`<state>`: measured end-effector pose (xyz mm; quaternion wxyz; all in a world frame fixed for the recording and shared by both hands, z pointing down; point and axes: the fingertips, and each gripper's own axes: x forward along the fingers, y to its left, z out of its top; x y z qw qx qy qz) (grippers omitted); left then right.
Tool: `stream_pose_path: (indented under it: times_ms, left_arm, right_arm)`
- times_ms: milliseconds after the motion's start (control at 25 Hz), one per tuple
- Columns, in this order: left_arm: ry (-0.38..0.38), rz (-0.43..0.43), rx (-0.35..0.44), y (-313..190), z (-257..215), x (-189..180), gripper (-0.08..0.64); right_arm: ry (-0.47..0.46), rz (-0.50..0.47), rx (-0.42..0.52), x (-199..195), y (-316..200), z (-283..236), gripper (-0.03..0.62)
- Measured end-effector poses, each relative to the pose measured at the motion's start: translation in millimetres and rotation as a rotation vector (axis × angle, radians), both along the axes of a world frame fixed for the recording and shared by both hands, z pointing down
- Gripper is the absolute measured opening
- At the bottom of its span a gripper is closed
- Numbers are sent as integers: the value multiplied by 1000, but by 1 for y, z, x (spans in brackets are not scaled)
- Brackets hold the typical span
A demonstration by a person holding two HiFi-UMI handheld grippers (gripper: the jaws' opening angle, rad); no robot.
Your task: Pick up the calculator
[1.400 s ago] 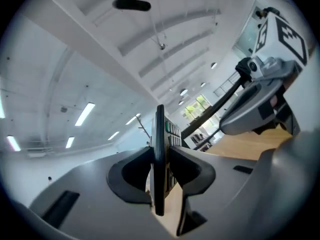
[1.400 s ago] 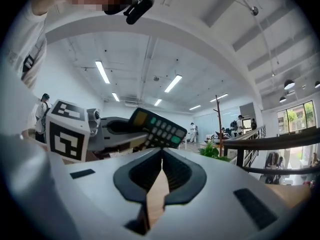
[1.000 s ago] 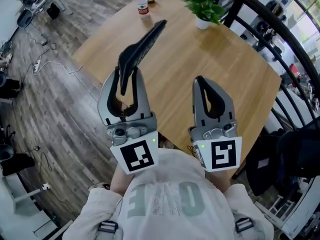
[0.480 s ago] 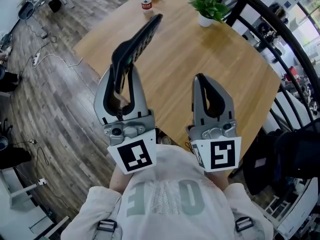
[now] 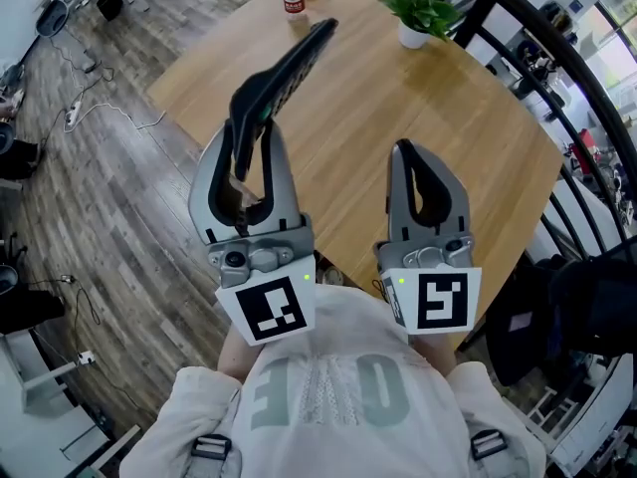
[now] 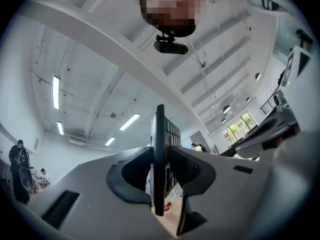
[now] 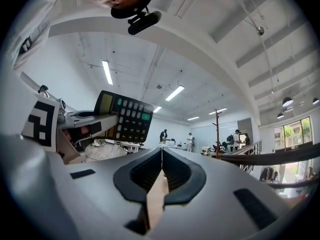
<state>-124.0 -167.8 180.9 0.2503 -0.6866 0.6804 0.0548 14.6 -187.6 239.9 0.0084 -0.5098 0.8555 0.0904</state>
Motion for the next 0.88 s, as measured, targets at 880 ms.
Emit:
stream_pose_path:
  times_ms: [880]
  left_arm:
    - [-30, 10, 4, -3, -5, 2, 123]
  right_arm:
    - [-31, 31, -14, 11, -9, 4, 20]
